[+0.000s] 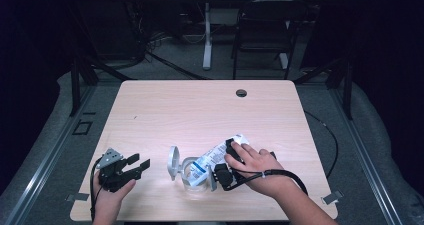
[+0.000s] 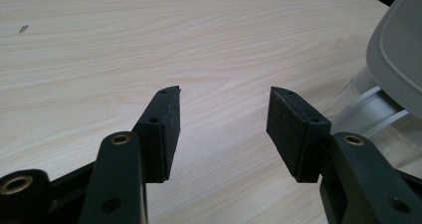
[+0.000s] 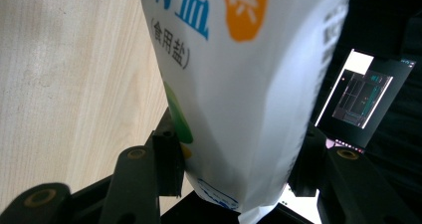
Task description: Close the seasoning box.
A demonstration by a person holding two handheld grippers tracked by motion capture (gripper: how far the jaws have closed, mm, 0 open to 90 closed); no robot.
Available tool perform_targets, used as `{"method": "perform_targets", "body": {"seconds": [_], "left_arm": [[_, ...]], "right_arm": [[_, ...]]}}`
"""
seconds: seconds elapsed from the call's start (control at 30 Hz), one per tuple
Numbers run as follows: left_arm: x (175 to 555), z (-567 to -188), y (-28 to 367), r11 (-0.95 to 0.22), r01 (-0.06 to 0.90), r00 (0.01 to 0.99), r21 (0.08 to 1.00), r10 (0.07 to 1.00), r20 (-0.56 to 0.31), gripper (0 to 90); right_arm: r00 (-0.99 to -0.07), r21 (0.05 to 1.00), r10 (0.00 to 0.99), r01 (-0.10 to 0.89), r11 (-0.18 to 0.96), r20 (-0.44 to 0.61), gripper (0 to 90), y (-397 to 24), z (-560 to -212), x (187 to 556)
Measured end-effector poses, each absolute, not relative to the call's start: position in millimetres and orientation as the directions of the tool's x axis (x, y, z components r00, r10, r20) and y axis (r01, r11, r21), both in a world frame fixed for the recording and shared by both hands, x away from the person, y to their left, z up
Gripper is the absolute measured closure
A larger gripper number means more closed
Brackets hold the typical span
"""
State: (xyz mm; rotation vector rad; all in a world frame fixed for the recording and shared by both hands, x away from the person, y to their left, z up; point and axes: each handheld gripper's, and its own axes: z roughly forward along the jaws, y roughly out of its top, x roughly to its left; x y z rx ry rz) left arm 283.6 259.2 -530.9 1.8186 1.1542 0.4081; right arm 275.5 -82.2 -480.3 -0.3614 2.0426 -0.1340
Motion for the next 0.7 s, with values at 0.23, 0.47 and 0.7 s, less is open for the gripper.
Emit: {"method": "perform_targets", "body": {"seconds": [0.23, 0.47, 0.7], "left_arm": [[283.6, -531.0, 259.2, -0.145, 0.541, 0.507, 0.828, 0.842, -0.184, 47.6], [283.6, -531.0, 259.1, -0.145, 0.54, 0.507, 0.829, 0.842, -0.183, 47.6], [283.4, -531.1, 258.7, -0.141, 0.537, 0.505, 0.832, 0.844, -0.182, 47.6]], "right_arm": [[-0.439, -0.249, -0.313, -0.198, 0.948, -0.842, 52.0, -82.0, -480.1, 275.2], [-0.438, -0.259, -0.32, -0.194, 0.946, -0.84, 52.1, -81.4, -478.9, 274.6], [-0.435, -0.265, -0.324, -0.191, 0.945, -0.84, 52.2, -81.1, -478.5, 274.1]]}}
